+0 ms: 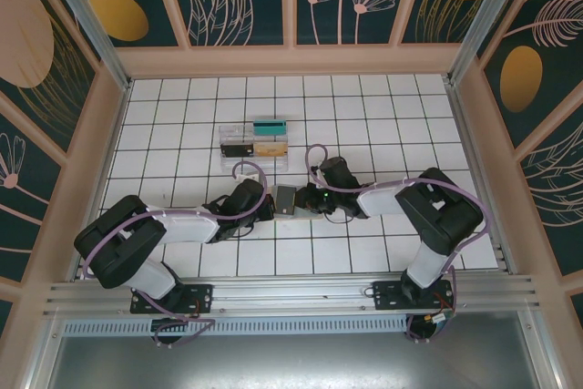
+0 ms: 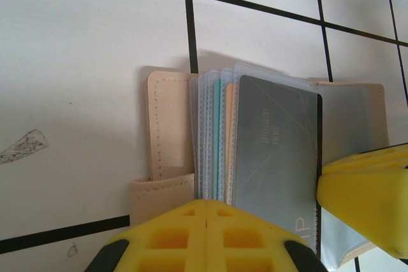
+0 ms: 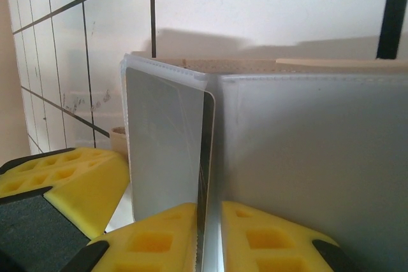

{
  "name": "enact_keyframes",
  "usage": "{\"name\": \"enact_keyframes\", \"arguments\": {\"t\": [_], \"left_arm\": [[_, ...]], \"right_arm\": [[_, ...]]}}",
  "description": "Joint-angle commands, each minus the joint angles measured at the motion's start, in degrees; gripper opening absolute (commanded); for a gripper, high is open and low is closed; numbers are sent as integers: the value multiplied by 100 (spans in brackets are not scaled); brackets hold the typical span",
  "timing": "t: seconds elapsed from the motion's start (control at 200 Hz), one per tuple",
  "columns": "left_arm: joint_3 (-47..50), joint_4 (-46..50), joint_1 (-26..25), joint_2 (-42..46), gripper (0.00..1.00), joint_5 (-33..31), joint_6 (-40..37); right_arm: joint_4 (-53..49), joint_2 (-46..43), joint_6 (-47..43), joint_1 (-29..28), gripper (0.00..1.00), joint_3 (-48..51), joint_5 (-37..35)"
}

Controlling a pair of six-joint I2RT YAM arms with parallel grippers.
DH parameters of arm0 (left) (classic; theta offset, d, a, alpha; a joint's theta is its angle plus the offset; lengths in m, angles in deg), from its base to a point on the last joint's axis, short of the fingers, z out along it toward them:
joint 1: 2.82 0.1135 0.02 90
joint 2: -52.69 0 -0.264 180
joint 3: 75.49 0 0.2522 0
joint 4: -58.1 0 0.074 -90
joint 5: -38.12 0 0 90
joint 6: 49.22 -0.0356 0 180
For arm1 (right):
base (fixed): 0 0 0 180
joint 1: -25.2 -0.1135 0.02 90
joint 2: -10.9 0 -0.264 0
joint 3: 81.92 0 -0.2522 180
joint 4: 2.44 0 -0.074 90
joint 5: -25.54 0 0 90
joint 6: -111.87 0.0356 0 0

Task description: Take the credit cards out of the card holder

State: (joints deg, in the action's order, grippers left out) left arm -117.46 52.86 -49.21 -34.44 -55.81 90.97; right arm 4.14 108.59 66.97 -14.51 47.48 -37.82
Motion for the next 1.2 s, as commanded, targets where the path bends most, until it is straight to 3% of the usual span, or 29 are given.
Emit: {"name": "enact_keyframes", "arguments": {"t": [0.0, 0.21, 0.29, 1.056, 1.116, 1.191], "left_arm": [[-47, 383, 28, -146, 0, 32, -43], [-46, 380, 25, -133, 0, 41, -36], [-41, 371, 25, -152, 0, 42, -36], [-9, 447, 25, -137, 0, -51, -1], [-9, 433, 25, -146, 0, -39, 4], [-9, 402, 27, -164, 0, -15, -1]], "right_arm": [[-4, 144, -88, -55, 17, -161, -18], [23, 167, -96, -54, 8, -158, -7], [40, 130, -93, -55, 0, -140, -9], [-431, -569, -348, 438, 0, 449, -122], [-243, -539, -293, 433, 20, 471, -9], [-49, -447, -219, 407, 26, 460, 78]]}}
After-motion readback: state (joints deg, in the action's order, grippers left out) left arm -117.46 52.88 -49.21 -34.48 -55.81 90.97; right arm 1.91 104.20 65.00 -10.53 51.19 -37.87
